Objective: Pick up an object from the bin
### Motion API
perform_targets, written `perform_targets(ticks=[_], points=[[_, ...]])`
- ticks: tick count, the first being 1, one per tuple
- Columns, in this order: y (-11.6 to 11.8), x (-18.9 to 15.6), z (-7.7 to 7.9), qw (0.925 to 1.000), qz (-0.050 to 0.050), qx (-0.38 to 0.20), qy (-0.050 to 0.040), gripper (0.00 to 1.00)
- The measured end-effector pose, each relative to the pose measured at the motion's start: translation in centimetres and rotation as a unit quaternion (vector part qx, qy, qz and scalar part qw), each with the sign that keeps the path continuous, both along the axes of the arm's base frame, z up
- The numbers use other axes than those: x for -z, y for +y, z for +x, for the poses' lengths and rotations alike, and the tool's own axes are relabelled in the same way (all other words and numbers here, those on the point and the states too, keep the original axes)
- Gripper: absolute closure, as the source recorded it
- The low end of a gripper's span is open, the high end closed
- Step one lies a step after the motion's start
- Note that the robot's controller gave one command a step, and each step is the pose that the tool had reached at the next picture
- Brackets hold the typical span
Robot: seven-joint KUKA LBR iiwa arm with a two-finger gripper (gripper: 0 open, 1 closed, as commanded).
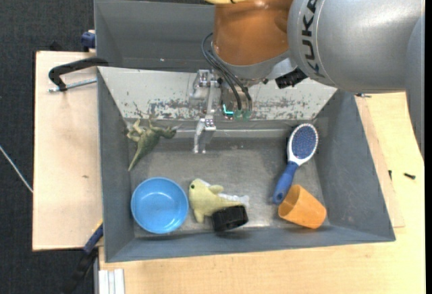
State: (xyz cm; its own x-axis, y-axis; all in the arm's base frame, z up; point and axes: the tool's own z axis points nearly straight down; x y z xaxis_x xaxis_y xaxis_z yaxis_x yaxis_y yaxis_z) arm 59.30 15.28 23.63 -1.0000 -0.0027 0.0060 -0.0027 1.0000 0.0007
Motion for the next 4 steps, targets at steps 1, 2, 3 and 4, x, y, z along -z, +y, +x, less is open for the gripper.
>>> perform_targets(ticks=[1, 2, 3, 4], points=[[1.1, 16.5, -2.7, 0.9896, 0.002, -0.144, -0.0067, 0.00], [8.5, 13.6, -7.9, 0.9761, 0.002, -0.217, -0.0040, 0.00], [-2.2, 14.8, -8.8, 0.9095, 0.001, -0.416, -0.0092, 0.00], [-2.3, 14.8, -8.9, 0.9091, 0.001, -0.416, -0.0078, 1.00]])
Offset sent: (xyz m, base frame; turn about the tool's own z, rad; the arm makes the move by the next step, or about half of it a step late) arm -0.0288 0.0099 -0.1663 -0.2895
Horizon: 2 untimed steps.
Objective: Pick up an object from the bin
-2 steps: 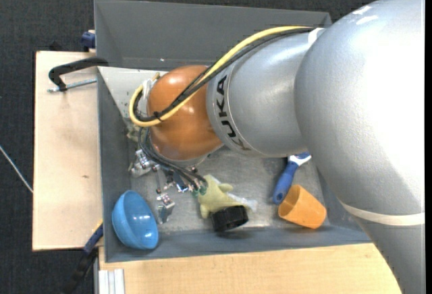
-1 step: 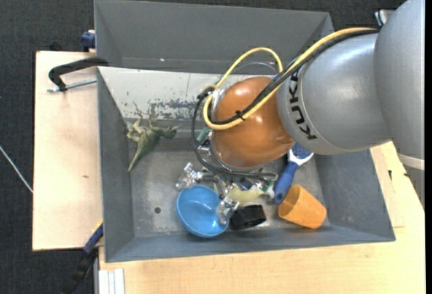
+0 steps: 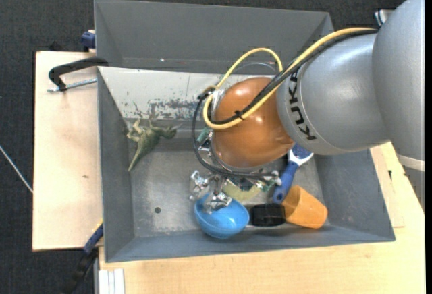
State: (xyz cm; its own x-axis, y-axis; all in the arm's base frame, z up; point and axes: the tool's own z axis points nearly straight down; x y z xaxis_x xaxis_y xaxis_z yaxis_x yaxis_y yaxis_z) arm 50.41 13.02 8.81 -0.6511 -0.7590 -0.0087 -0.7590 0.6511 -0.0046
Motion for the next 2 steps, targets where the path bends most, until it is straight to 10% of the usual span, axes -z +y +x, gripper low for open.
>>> perform_targets(ticks=[2], points=[[1.0, -14.8, 0.4, 1.0000, 0.001, 0.003, -0.0015, 1.00]])
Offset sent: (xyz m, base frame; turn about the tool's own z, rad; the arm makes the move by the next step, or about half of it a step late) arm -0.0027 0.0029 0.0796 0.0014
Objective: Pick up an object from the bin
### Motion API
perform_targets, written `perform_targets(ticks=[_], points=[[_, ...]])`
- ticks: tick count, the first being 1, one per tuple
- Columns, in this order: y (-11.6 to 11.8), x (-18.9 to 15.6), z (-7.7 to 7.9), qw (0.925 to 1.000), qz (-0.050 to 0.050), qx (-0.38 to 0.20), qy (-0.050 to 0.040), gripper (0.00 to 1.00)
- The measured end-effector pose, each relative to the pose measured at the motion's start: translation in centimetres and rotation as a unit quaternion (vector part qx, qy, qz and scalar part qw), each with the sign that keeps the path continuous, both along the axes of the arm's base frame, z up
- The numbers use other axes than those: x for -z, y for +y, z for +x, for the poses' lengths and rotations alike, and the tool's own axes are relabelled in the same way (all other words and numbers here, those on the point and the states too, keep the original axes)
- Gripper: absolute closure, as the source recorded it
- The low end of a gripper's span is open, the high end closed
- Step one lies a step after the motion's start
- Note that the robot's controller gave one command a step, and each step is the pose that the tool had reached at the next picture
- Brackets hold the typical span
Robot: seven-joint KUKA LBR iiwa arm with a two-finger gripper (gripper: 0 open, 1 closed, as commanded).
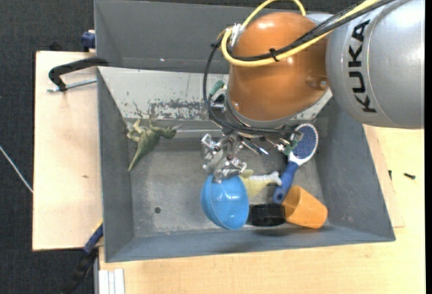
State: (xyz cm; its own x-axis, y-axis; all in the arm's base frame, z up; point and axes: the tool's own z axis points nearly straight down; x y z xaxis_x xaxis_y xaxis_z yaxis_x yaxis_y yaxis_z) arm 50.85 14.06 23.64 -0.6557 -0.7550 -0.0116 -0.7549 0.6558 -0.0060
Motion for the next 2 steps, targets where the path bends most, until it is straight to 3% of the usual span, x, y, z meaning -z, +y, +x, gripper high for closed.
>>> perform_targets(ticks=[1, 2], points=[[-0.2, 3.7, 2.1, 0.9860, -0.002, -0.167, 0.0036, 1.00], [-5.8, -3.2, 0.6, 0.9578, -0.004, -0.287, 0.0006, 1.00]])
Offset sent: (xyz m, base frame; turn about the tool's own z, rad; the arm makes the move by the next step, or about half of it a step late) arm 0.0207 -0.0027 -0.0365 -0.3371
